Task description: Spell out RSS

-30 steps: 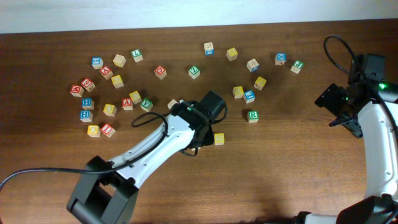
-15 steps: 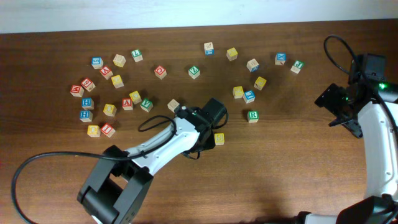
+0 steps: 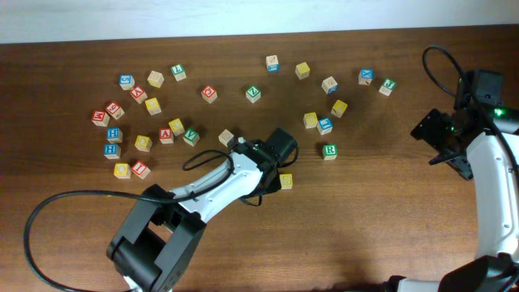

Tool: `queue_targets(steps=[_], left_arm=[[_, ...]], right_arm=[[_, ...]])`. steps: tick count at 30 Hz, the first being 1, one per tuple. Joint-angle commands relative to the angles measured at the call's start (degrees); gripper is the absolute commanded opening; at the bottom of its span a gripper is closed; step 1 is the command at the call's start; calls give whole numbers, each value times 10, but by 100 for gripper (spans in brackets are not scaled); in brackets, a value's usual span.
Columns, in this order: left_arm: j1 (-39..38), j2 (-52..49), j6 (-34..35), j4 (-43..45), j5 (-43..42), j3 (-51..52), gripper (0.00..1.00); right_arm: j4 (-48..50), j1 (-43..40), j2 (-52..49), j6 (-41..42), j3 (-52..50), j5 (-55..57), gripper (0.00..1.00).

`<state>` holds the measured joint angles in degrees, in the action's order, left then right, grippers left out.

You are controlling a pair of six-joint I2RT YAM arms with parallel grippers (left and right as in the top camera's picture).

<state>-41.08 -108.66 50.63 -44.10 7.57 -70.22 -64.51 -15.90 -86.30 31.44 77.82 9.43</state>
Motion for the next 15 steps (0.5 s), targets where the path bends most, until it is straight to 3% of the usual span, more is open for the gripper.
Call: queue_targets(steps=[1, 8, 11, 15], left_arm=[[0, -6, 5, 8, 14, 4, 41], [0, -18, 5, 15, 15, 4, 36], [0, -19, 5, 15, 15, 4, 27], [0, -19, 5, 19, 15, 4, 28]], right_arm=[[0, -3, 4, 1, 6, 7, 98], [0, -3, 4, 1, 6, 7, 98], [0, -3, 4, 1, 6, 7, 98], [0, -3, 4, 1, 6, 7, 98]])
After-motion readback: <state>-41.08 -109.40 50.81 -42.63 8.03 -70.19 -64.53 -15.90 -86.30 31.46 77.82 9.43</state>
